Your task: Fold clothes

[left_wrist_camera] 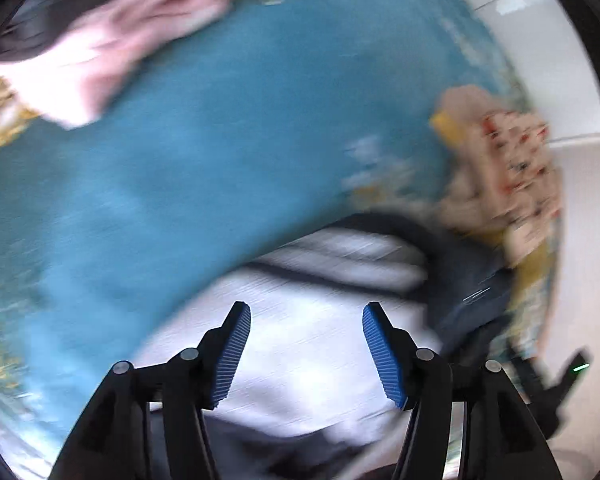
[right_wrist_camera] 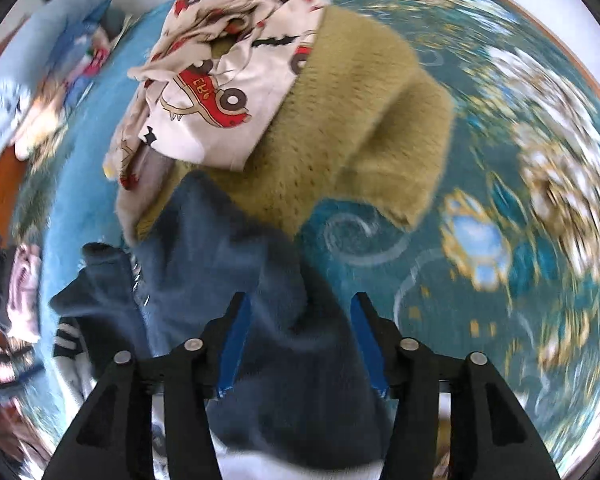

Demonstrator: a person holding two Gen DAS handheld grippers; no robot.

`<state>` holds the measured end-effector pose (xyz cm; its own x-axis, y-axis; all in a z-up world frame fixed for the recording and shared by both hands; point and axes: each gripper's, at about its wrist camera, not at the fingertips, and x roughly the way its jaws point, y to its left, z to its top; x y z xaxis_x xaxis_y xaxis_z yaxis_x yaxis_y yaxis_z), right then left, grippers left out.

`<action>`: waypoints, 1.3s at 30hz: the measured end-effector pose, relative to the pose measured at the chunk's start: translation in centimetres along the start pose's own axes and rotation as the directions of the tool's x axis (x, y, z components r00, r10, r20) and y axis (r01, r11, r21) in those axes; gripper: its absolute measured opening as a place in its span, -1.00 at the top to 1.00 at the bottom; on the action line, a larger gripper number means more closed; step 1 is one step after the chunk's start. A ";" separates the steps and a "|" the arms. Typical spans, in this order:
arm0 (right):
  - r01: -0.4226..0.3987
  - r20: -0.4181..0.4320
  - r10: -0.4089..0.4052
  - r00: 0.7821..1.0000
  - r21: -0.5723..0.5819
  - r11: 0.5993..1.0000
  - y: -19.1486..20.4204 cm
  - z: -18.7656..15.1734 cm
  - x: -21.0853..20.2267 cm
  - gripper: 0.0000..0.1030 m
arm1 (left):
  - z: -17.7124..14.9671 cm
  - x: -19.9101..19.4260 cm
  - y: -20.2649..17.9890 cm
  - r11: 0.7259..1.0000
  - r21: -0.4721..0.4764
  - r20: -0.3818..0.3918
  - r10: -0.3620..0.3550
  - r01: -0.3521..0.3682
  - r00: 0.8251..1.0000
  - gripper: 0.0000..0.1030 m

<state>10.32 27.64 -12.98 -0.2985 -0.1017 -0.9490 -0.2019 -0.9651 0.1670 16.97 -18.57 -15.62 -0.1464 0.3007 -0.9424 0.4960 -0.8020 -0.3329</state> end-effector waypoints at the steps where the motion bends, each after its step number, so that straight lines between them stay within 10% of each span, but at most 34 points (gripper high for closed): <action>1: -0.005 -0.006 0.005 1.000 0.011 1.000 -0.1 -0.9 -0.4 -0.06 | -1.0 0.3 1.5 1.000 -0.002 -0.015 0.031 -0.031 0.999 -0.21; 11: 0.010 -0.015 -0.009 1.000 0.062 0.998 2.9 -11.1 -2.7 -0.06 | -6.0 2.8 8.6 0.987 0.047 -0.076 0.156 -0.152 0.985 -0.20; 15: 0.022 -0.020 -0.020 1.000 0.080 0.997 5.2 -14.0 -3.8 -0.06 | -6.0 2.0 7.8 0.976 0.141 -0.042 0.173 -0.165 0.984 0.69; 19: 0.032 -0.032 -0.028 0.999 0.111 0.993 5.4 -15.1 -3.6 -0.06 | -5.7 0.9 7.1 0.953 0.234 0.010 0.198 -0.195 0.980 0.76; 28: -0.045 -0.099 0.047 0.994 0.017 0.999 8.4 -20.7 -5.1 -0.06 | 3.3 -3.2 5.8 0.755 0.376 0.364 0.413 -0.537 0.835 0.76; 30: -0.064 -0.128 0.057 0.990 -0.051 0.997 10.0 -22.4 -5.1 -0.06 | 3.7 -2.2 6.3 0.765 0.363 0.327 0.431 -0.532 0.841 0.75; 35: -0.101 -0.207 0.065 0.976 -0.171 0.980 13.1 -26.0 -4.1 -0.11 | 0.1 -3.7 7.6 0.901 0.216 0.270 0.315 -0.376 0.910 0.51; 39: -0.079 -0.247 0.020 0.969 -0.231 0.970 14.4 -28.2 -2.8 -0.12 | -4.4 -5.1 8.2 0.933 0.173 0.261 0.266 -0.316 0.928 0.23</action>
<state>34.51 7.22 -15.46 -0.0624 -0.1778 -0.9821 0.0435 -0.9836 0.1753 25.57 -24.38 -13.39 -0.2275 -0.0690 -0.9713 0.3607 -0.9325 -0.0183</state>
